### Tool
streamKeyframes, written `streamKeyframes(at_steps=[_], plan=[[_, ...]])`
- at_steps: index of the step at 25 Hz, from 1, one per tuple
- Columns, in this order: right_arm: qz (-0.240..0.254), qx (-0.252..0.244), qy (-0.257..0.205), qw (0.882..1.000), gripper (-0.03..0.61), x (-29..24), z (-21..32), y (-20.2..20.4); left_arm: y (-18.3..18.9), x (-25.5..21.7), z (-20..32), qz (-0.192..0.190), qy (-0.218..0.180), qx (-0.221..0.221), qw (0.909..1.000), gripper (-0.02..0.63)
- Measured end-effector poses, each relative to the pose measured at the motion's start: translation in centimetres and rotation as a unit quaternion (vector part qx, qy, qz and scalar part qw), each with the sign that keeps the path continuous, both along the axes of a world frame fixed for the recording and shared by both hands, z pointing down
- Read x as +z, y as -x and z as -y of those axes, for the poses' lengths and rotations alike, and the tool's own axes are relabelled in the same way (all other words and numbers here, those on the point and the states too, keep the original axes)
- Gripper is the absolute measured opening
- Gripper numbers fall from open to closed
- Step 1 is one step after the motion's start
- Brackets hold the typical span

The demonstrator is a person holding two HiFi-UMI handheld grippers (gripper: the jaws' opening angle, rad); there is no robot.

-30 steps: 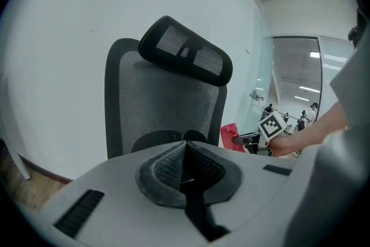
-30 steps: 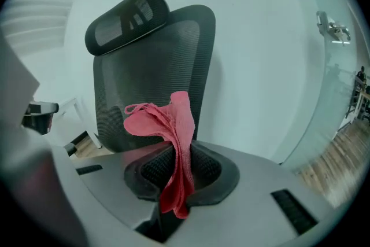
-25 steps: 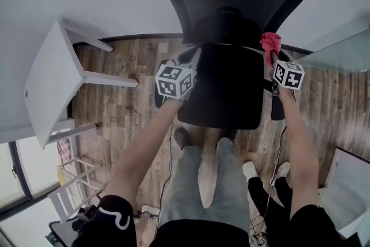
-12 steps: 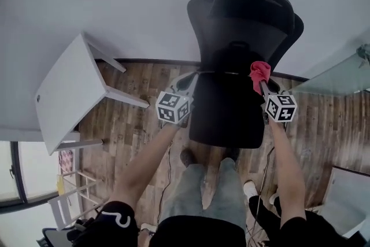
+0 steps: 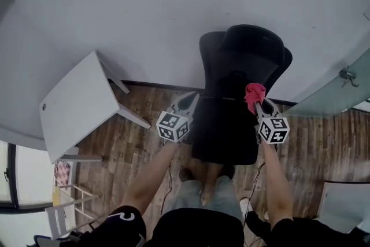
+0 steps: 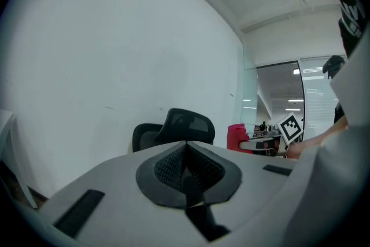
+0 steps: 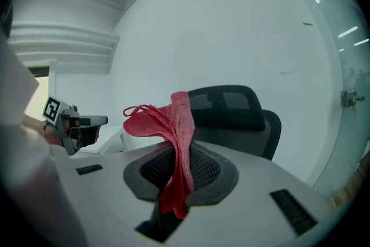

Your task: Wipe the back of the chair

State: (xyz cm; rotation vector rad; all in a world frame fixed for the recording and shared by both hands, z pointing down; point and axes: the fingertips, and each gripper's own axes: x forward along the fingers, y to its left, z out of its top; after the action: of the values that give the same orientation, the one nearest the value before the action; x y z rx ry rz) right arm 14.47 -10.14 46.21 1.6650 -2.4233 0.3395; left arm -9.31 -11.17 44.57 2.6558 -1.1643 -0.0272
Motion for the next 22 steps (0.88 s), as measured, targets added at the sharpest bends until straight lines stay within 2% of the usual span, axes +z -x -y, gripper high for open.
streamKeyframes(at_steps=[4, 8, 16, 22], plan=[[-0.026, -0.012, -0.017, 0.999, 0.071, -3.1, -2.1, 2.4, 1.0, -3.1, -1.2, -0.015, -0.007, 0.006, 0.9998, 0.023], [-0.030, -0.016, -0.022, 0.999, 0.071, -4.5, -4.6, 4.9, 1.7, -5.3, -2.7, 0.001, -0.010, 0.023, 0.9997, 0.023], [0.024, 0.023, -0.029, 0.999, 0.071, -6.5, -6.4, 6.8, 3.4, -8.8, -4.1, 0.035, -0.035, 0.032, 0.9983, 0.023], [0.026, 0.033, -0.036, 0.998, 0.071, -7.3, -7.6, 8.0, 5.7, -9.8, -5.2, 0.016, -0.027, 0.019, 0.9993, 0.024]])
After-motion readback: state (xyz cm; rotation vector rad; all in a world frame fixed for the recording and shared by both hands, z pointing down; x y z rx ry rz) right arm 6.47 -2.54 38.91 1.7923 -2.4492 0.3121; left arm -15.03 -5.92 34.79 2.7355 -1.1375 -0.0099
